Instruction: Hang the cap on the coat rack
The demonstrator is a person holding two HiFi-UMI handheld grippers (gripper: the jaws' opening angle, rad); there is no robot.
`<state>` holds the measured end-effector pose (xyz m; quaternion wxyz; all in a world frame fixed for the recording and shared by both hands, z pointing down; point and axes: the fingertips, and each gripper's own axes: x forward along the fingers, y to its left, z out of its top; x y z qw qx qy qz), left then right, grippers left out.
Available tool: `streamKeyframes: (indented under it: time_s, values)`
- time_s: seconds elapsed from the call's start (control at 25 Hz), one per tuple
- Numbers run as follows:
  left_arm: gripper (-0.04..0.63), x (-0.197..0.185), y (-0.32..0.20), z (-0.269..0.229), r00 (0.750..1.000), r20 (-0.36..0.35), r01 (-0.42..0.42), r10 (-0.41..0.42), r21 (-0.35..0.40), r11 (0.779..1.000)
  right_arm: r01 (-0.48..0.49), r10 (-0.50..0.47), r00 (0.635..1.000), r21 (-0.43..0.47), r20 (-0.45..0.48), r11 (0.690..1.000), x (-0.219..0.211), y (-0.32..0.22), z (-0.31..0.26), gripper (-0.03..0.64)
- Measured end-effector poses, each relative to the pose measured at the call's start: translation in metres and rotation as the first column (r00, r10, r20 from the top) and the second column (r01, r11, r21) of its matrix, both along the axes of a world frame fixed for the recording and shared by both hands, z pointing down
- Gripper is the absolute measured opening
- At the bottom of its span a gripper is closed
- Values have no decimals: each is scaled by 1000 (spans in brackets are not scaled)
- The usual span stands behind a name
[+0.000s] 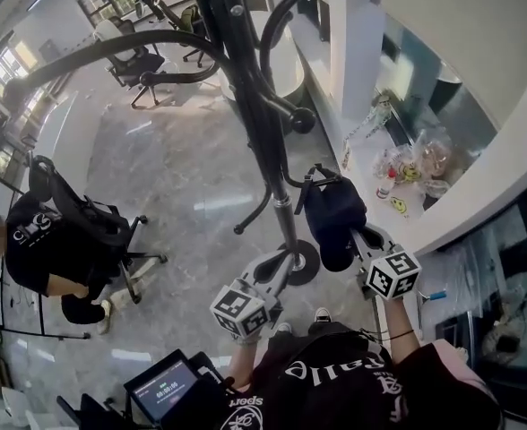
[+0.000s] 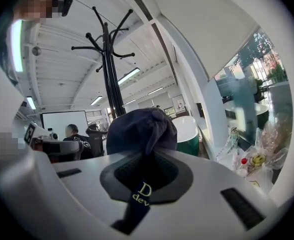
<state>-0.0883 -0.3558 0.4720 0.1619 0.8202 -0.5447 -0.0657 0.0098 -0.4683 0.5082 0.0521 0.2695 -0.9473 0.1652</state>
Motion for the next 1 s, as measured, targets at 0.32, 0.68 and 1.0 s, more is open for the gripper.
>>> streamKeyframes:
  time_s: [0.32, 0.68, 1.0]
  values:
    - [5, -18, 16, 3, 996, 14, 93, -93, -16, 996, 131, -132, 989, -19, -72, 991, -41, 15, 29, 25]
    - [5, -26, 30, 2, 994, 22, 111, -110, -23, 994, 104, -113, 989, -96, -97, 990, -48, 23, 54, 29]
    - [5, -25, 32, 2, 997, 19, 69, -69, -23, 997, 67, -89, 987, -156, -135, 985, -40, 29, 66, 210]
